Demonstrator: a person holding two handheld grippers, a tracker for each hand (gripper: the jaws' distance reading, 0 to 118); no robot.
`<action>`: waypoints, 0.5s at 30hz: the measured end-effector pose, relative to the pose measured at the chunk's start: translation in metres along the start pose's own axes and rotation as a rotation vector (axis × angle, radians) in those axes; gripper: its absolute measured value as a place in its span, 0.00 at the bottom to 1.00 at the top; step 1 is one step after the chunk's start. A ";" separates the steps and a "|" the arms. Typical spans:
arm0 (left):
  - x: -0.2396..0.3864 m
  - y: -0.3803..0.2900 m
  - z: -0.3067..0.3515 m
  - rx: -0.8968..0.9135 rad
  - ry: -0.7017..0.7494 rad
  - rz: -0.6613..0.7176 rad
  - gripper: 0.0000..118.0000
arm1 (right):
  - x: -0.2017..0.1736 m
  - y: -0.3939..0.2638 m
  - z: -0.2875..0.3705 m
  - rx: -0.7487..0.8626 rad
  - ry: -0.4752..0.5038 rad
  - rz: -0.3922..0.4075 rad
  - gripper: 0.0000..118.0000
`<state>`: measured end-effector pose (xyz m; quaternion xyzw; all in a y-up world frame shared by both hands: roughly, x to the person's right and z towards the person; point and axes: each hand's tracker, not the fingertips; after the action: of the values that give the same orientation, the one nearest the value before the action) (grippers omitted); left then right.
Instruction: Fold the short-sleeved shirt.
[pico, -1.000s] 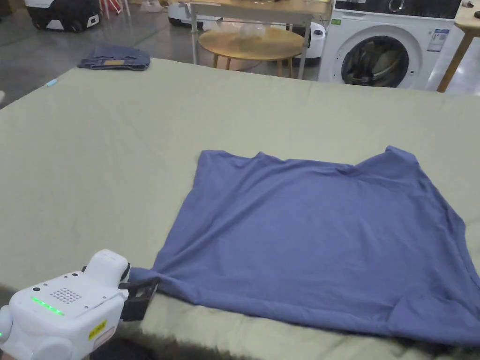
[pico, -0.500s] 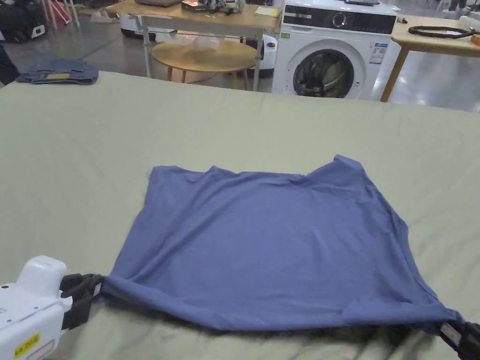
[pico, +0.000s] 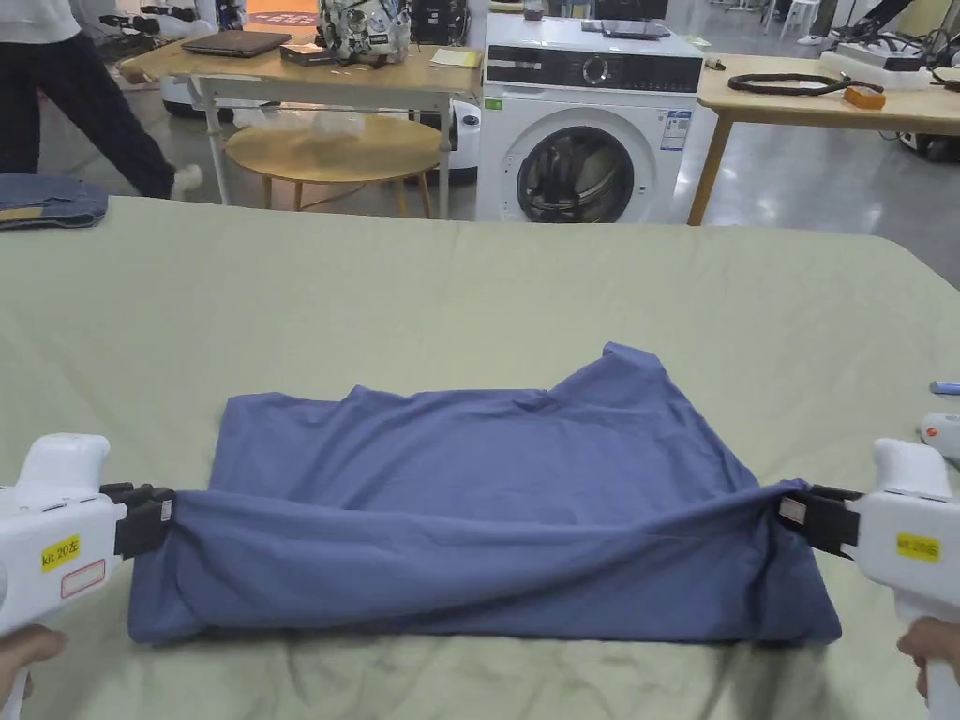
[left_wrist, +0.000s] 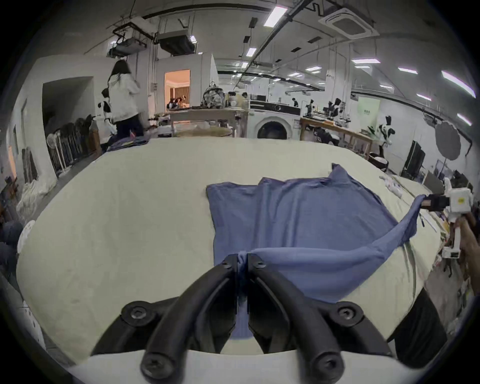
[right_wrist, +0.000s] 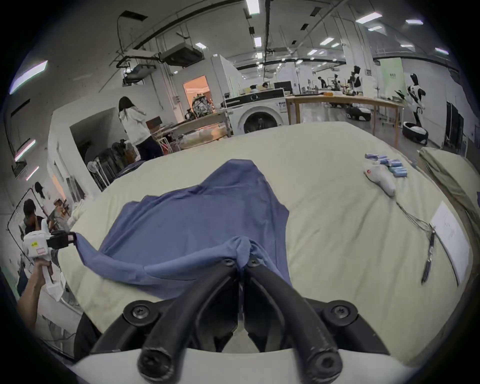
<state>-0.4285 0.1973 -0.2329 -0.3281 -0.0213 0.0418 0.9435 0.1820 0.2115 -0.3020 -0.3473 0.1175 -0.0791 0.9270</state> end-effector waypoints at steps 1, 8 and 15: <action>0.001 0.002 -0.006 -0.015 0.013 -0.003 0.01 | -0.001 0.005 -0.009 -0.011 -0.009 0.006 0.00; 0.002 0.025 -0.039 -0.045 0.065 -0.010 0.01 | -0.005 0.036 -0.056 -0.059 -0.046 0.009 0.00; 0.006 0.032 -0.069 -0.102 0.116 -0.035 0.01 | -0.014 0.047 -0.083 -0.094 -0.121 0.052 0.00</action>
<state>-0.4203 0.1806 -0.3068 -0.3773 0.0255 0.0051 0.9257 0.1492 0.1978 -0.3912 -0.3916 0.0740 -0.0285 0.9167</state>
